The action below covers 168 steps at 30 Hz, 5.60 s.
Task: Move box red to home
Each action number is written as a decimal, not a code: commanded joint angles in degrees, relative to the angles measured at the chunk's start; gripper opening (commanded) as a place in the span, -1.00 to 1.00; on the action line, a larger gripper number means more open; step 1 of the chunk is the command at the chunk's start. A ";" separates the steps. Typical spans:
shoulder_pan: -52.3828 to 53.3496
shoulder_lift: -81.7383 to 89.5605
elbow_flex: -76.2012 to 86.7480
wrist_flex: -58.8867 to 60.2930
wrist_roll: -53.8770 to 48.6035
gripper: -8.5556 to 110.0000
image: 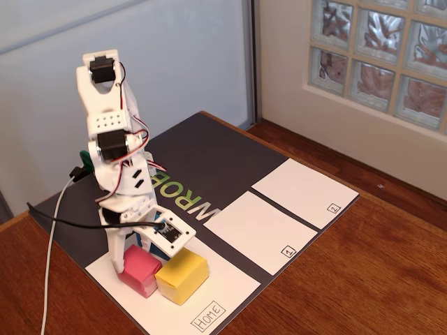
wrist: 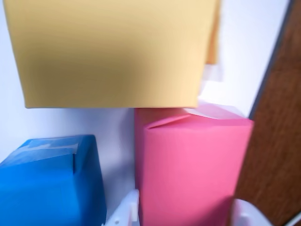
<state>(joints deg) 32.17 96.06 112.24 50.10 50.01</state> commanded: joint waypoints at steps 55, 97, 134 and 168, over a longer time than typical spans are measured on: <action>-23.55 73.83 29.79 37.18 32.08 -0.86; -25.93 95.19 61.87 33.13 33.66 -0.86; -25.84 95.19 61.87 33.13 33.84 -0.86; -25.84 95.19 61.87 33.13 33.84 -0.86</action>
<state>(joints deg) 6.33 188.26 170.95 82.88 84.29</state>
